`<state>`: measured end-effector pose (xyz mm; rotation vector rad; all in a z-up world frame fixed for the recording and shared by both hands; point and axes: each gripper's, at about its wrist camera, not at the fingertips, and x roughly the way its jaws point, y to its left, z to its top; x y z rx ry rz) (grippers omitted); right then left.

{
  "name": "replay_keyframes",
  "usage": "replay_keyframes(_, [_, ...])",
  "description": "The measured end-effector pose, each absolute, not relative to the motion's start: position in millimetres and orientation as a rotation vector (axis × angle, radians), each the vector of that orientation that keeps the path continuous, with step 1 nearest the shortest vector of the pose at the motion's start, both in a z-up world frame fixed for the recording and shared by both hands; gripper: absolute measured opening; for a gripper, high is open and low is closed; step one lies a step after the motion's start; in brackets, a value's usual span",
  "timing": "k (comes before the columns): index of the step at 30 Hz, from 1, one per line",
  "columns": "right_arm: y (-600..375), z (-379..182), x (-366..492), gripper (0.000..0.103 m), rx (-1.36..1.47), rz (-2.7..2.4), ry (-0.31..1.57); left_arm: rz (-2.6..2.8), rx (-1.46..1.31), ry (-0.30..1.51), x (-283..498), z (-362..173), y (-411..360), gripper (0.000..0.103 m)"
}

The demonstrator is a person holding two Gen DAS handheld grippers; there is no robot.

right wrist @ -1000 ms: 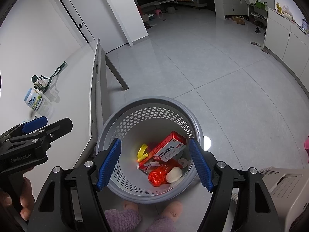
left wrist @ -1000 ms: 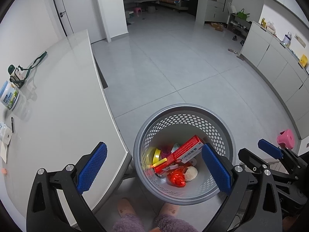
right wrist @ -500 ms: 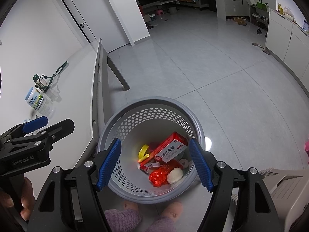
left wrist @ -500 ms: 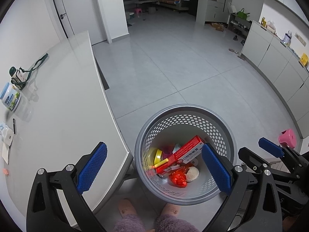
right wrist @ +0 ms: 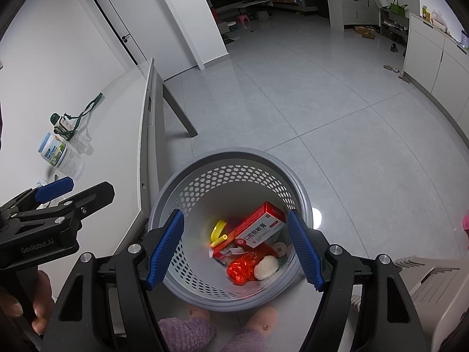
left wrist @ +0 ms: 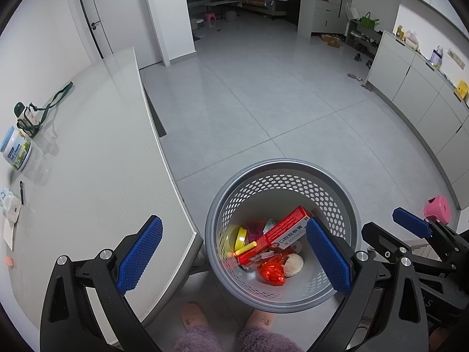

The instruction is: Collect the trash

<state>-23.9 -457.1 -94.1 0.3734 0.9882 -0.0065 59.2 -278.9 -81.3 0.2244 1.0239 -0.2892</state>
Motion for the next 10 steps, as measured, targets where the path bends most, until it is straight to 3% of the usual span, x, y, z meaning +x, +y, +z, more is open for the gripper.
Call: replay_keyframes(10, [-457.2, -93.9, -23.4, 0.07, 0.373, -0.006, 0.988, -0.29, 0.211, 1.038, 60.9, -83.4, -276.7, 0.097])
